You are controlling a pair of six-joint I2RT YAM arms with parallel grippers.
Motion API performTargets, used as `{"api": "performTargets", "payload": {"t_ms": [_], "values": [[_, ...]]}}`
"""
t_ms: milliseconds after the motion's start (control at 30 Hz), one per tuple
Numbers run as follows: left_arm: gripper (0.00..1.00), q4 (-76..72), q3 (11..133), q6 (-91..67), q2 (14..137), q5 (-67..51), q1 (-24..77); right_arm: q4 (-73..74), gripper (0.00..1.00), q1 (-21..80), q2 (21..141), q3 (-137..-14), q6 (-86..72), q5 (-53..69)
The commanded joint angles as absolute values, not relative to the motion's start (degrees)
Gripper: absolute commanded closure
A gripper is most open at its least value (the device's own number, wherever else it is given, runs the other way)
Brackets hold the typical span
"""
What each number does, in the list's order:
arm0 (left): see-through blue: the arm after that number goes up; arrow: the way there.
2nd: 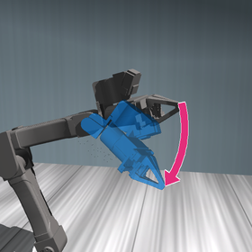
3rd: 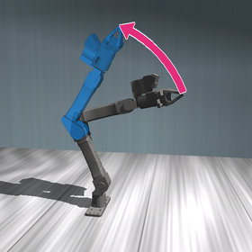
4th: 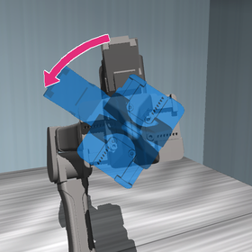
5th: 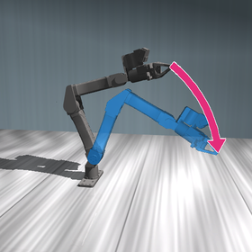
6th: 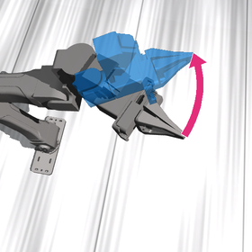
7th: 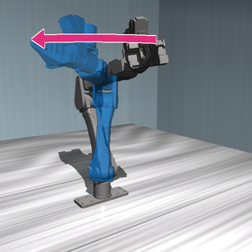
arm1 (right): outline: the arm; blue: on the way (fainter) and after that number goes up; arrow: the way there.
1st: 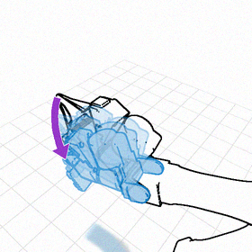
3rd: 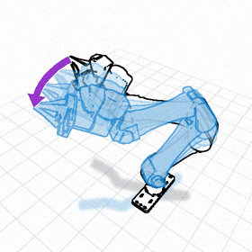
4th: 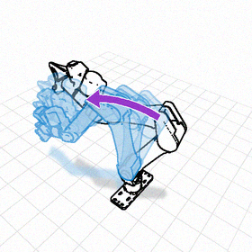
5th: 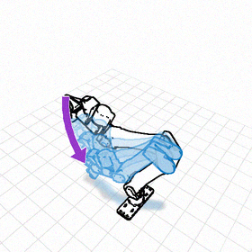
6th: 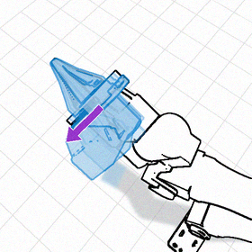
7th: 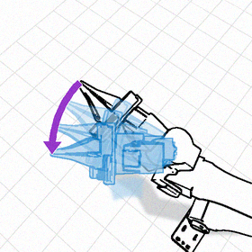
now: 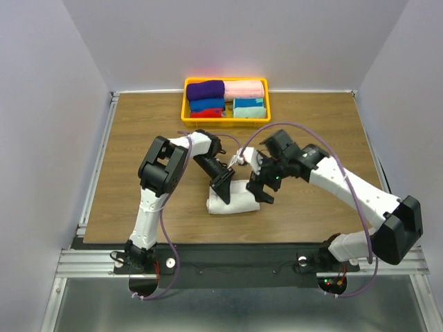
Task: Roll the towels
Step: Roll the towel
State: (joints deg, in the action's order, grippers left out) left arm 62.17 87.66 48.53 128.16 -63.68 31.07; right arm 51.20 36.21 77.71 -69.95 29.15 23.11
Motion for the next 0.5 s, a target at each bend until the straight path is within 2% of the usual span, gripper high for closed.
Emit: {"api": "performTargets", "payload": {"t_ms": [0,133,300,467], "values": [[0.78,61.61,87.97,54.14,134.12,-51.68,30.5,37.21,0.0,43.92,76.11,-64.35,31.9,8.54],[0.76,63.19,90.43,55.11,136.49,-52.12,30.24,29.37,0.01,55.25,77.52,-58.72,35.67,-2.34],[0.74,63.9,92.98,55.02,138.16,-51.77,29.97,16.74,0.02,63.08,77.34,-50.9,38.31,-10.71],[0.74,63.9,92.37,55.63,138.6,-52.47,29.88,7.49,0.04,66.18,79.27,-41.5,42.36,-15.02]]}}
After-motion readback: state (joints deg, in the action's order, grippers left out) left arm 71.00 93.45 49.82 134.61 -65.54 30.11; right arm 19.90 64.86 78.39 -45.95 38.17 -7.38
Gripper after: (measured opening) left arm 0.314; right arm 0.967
